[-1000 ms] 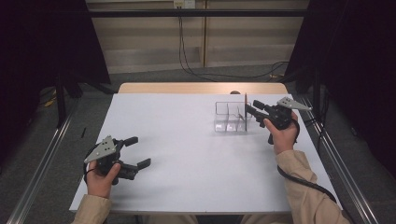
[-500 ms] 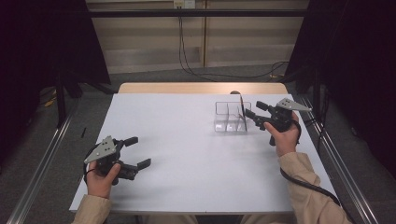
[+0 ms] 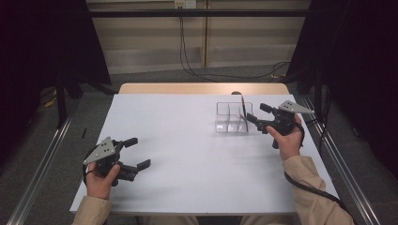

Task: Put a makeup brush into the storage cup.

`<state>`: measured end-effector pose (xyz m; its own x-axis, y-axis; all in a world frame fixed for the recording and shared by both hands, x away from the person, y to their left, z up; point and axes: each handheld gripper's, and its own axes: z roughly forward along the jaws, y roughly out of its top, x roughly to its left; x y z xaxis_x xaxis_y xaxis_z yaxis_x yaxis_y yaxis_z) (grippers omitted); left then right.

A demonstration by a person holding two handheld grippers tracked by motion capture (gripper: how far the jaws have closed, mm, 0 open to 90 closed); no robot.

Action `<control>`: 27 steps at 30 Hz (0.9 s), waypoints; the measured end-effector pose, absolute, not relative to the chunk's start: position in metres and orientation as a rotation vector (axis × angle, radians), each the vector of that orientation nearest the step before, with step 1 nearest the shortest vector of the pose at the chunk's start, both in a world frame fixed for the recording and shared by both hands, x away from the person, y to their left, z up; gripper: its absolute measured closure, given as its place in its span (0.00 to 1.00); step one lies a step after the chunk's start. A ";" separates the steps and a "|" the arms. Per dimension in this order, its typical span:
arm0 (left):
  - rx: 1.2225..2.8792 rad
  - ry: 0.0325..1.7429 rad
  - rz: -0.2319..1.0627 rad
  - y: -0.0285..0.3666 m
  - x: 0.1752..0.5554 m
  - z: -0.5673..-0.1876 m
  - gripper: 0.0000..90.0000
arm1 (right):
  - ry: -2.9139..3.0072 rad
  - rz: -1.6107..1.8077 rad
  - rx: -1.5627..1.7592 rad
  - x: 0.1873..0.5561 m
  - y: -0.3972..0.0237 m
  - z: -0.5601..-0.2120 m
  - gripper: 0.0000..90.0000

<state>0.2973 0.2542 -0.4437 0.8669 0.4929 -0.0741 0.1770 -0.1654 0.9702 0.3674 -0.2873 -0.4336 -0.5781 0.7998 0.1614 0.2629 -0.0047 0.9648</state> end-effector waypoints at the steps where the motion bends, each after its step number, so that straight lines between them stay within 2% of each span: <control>1: 1.736 0.514 0.305 0.254 0.298 -0.443 0.03 | 1.835 1.616 1.094 0.367 -0.287 -0.433 0.17; 19: 1.732 0.502 0.288 0.246 0.306 -0.444 0.03 | 1.892 1.656 1.015 0.351 -0.285 -0.427 0.05; 27: 1.738 0.489 0.284 0.243 0.308 -0.444 0.03 | 1.897 1.651 0.994 0.344 -0.286 -0.425 0.05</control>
<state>0.3082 0.2429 -0.4435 0.8800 0.4693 -0.0737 0.1692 -0.1647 0.9717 0.3436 -0.2863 -0.4247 -0.6485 0.7500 0.1304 0.2326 0.0322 0.9720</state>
